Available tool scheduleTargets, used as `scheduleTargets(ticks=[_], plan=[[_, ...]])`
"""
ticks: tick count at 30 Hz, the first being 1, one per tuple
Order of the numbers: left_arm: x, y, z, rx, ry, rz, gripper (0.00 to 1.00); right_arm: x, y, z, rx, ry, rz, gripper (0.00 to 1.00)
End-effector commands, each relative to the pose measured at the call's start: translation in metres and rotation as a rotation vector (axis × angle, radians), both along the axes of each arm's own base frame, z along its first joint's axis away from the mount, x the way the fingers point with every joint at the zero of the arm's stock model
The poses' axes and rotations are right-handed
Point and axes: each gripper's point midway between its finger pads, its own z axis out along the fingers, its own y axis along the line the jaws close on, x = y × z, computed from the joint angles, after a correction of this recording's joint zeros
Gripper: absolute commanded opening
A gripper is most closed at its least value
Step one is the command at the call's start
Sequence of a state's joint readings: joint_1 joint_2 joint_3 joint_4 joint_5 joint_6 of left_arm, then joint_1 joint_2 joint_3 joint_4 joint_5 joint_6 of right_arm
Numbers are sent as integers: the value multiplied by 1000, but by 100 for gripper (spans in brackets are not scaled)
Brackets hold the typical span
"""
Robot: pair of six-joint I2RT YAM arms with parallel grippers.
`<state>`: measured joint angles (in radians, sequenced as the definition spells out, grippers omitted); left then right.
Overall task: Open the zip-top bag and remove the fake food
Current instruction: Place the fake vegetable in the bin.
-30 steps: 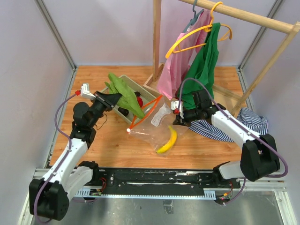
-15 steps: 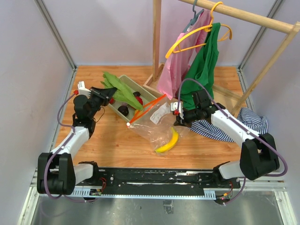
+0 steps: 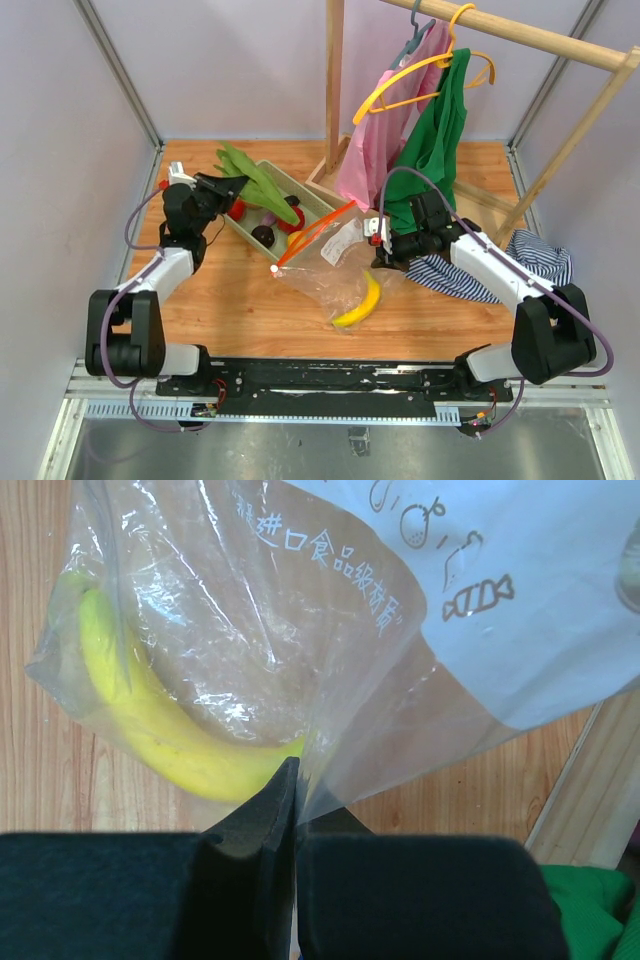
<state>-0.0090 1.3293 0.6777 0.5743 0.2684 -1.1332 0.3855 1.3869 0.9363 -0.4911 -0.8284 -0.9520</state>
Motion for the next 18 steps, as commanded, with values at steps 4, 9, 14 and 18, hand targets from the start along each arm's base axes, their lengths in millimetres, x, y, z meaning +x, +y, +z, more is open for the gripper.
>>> scheduleTargets(ticks=[4,9,14,18], plan=[[18,-11,-10,-36,3,-84,0,8,-3,5,-3,-14,-2,1],[30,-15,-29,-38,34,-107,0,8,-3,5,-2,-11,-2,1],[51,-11,-41,26,66,-94,42,8,-3,4,-4,-13,-1,1],[62,5,-28,177,68,-8,83,8,-4,4,-6,-13,-1,1]])
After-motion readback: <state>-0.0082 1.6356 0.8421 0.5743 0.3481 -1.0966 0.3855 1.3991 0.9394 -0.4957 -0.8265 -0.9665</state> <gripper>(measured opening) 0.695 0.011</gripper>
